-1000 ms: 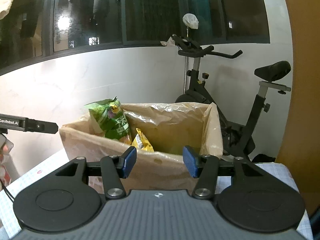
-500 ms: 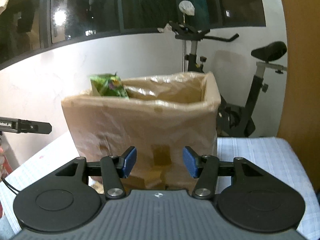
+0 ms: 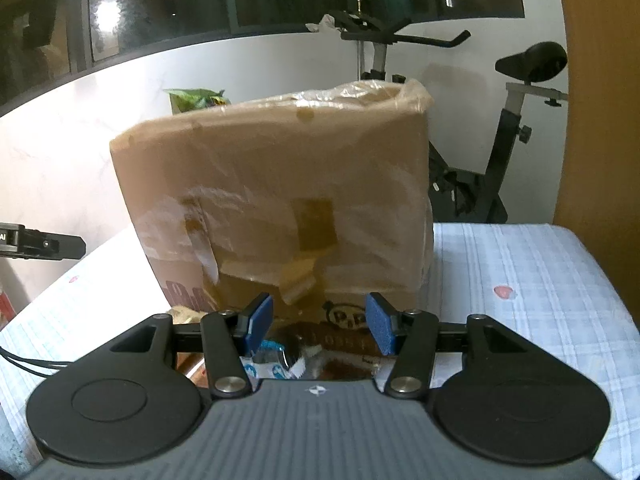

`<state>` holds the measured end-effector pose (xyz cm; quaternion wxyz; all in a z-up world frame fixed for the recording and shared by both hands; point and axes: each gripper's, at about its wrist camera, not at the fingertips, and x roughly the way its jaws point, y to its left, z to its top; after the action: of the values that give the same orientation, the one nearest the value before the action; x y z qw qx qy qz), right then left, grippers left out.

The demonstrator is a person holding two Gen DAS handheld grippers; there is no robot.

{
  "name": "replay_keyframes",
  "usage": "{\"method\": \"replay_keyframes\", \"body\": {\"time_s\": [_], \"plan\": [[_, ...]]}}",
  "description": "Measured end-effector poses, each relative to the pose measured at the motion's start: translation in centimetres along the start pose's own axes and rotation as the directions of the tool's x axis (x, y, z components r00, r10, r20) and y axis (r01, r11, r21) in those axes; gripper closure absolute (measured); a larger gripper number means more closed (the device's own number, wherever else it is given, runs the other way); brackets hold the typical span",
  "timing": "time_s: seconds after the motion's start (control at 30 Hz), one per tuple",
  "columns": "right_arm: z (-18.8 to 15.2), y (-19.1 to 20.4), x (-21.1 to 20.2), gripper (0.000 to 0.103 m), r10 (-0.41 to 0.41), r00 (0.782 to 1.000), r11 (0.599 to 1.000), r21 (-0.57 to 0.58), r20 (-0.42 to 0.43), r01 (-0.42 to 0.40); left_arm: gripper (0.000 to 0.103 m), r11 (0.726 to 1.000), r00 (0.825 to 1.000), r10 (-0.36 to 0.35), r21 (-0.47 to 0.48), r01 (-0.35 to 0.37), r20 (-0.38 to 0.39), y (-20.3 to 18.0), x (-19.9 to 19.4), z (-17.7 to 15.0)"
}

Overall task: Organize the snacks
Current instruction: 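Lower both tools back to the pile and grasp the orange bar with left tool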

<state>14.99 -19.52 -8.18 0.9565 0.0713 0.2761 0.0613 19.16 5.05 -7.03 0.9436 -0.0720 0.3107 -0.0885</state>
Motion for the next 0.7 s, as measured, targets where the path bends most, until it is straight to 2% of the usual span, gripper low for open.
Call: {"method": "replay_keyframes", "body": {"time_s": [0.43, 0.7], "plan": [[-3.5, -0.3, 1.0, 0.048, -0.003, 0.997, 0.999, 0.054, -0.073, 0.007, 0.016, 0.999, 0.997, -0.047, 0.005, 0.048, -0.053, -1.2, 0.5, -1.9], [-4.4, -0.9, 0.8, 0.048, -0.013, 0.996, 0.995, 0.097, -0.09, 0.022, 0.016, 0.996, 0.993, -0.081, 0.035, 0.084, -0.09, -3.1, 1.4, -2.4]]}}
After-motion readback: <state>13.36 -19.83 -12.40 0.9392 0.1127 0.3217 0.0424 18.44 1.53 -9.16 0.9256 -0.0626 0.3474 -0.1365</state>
